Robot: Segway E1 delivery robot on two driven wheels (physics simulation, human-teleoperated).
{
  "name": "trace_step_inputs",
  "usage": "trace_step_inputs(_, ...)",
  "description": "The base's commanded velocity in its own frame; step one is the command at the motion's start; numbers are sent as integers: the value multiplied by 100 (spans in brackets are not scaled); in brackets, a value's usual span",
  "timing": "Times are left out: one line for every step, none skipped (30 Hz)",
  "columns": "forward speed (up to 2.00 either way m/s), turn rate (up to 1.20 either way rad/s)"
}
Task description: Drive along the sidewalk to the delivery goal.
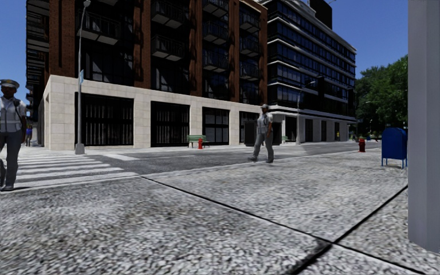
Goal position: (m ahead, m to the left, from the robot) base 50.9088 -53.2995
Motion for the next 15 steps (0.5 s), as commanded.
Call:
trace_step_inputs(200,0)
trace_step_inputs(200,0)
trace_step_inputs(200,0)
trace_step_inputs(200,-10)
trace_step_inputs(200,-18)
trace_step_inputs(200,-23)
trace_step_inputs(200,-23)
trace_step_inputs(200,-26)
trace_step_inputs(200,-29)
trace_step_inputs(200,-33)
trace_step_inputs(200,-33)
trace_step_inputs(200,-39)
trace_step_inputs(200,-43)
trace_step_inputs(200,-44)
trace_step_inputs(200,-44)
